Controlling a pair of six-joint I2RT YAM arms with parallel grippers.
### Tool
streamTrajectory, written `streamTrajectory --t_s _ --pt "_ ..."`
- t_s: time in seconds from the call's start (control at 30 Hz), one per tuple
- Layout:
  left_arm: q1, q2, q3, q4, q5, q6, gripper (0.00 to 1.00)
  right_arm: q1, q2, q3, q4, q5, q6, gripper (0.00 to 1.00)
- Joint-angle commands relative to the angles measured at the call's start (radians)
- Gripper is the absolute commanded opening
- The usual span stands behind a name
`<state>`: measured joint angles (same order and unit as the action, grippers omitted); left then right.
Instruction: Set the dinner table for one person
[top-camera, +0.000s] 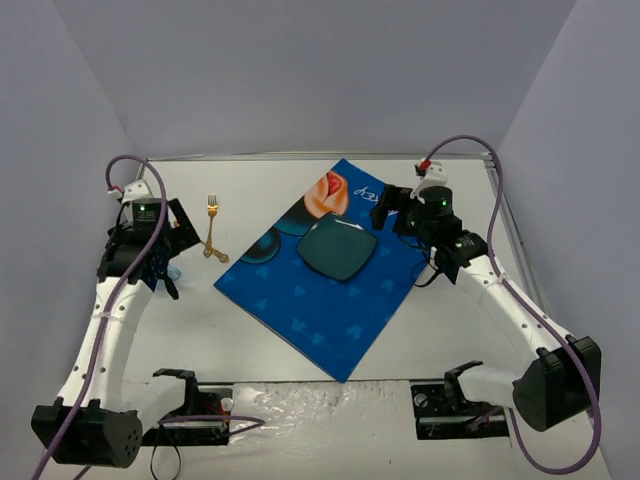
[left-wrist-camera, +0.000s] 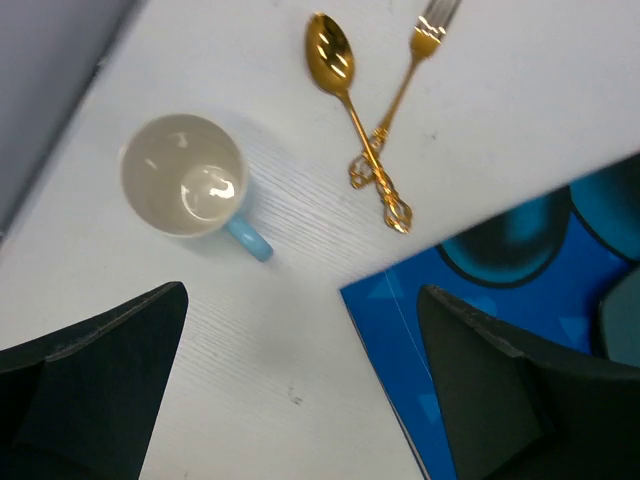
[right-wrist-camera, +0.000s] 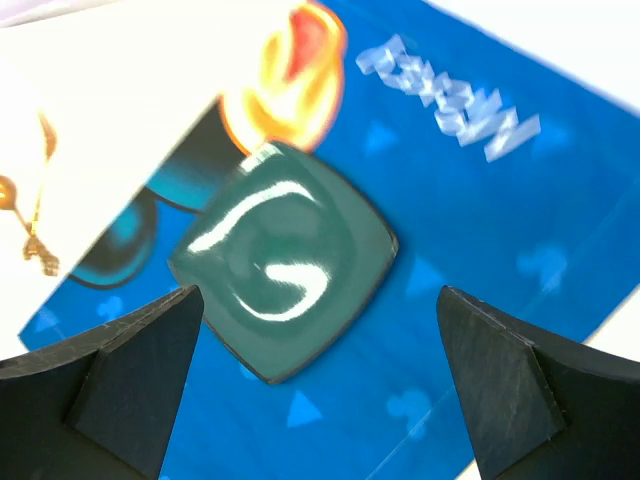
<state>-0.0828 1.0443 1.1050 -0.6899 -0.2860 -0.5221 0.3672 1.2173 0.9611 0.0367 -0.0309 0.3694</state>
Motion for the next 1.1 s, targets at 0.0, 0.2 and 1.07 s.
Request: streamTrajectory --t_s 0.0,0.2,1.07 --pt "0.216 0.067 0.075 0.024 0.115 0.106 0.97 -0.002 0.003 0.083 -0.003 -0.122 -0.147 1.00" --pt "0.405 0.182 0.083 0.035 0.169 0.085 0.97 0.000 0.026 0.084 -0.001 -0.245 -0.155 1.00" --pt "0.545 0.329 -0.121 0.271 0.263 0.048 0.58 0.024 -0.097 0.000 0.005 -0.303 -0.169 1.00"
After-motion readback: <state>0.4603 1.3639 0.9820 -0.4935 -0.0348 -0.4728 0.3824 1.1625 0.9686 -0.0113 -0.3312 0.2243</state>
